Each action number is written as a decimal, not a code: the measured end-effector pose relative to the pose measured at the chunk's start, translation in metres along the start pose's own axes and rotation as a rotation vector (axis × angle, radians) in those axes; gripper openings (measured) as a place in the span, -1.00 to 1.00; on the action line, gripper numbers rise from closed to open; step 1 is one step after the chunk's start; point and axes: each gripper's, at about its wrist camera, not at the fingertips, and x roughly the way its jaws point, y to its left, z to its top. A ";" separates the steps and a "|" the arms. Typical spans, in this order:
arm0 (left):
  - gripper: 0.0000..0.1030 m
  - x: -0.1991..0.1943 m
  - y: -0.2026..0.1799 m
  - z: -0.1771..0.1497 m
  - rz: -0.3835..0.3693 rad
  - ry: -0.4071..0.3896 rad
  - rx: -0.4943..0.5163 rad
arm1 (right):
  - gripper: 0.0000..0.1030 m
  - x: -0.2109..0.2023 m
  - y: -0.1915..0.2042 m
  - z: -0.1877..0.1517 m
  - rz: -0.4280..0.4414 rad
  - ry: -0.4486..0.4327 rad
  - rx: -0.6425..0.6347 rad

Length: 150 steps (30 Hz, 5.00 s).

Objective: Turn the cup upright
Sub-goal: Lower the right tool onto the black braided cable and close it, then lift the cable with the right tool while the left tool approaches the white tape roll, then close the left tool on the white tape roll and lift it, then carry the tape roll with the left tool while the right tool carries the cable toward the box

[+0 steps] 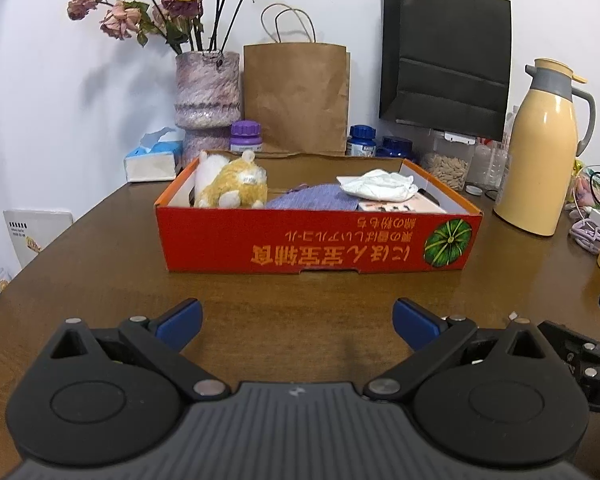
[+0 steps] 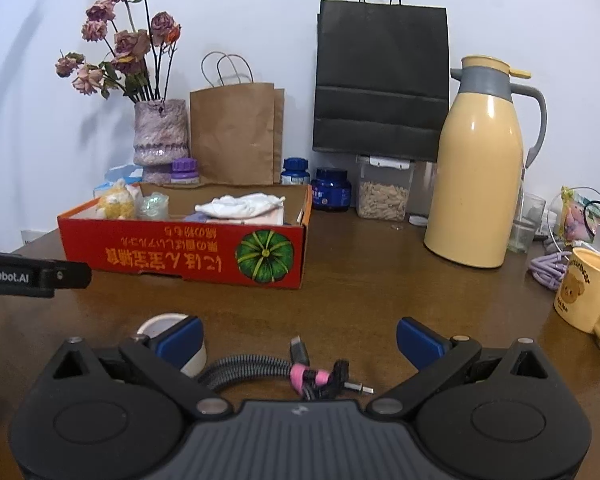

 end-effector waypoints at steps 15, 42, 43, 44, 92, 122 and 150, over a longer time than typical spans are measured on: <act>1.00 -0.007 0.007 -0.012 -0.017 0.030 -0.017 | 1.00 -0.012 0.001 -0.015 0.036 0.093 -0.003; 1.00 -0.007 0.006 -0.015 -0.031 0.050 -0.013 | 1.00 0.053 0.017 -0.004 0.136 0.281 -0.028; 1.00 -0.007 0.007 -0.016 -0.031 0.051 -0.013 | 1.00 0.054 0.017 -0.003 0.139 0.281 -0.029; 1.00 -0.007 0.006 -0.015 -0.031 0.051 -0.013 | 1.00 0.055 0.017 -0.003 0.141 0.281 -0.030; 1.00 0.045 -0.083 -0.004 -0.063 0.094 0.094 | 0.71 0.015 -0.052 0.013 -0.030 -0.071 0.042; -0.03 0.066 -0.107 -0.005 -0.216 0.154 0.106 | 0.71 0.014 -0.051 0.009 -0.077 -0.083 0.060; -0.03 0.027 -0.041 0.019 -0.091 -0.012 0.001 | 0.71 0.008 -0.016 0.010 -0.050 -0.119 0.079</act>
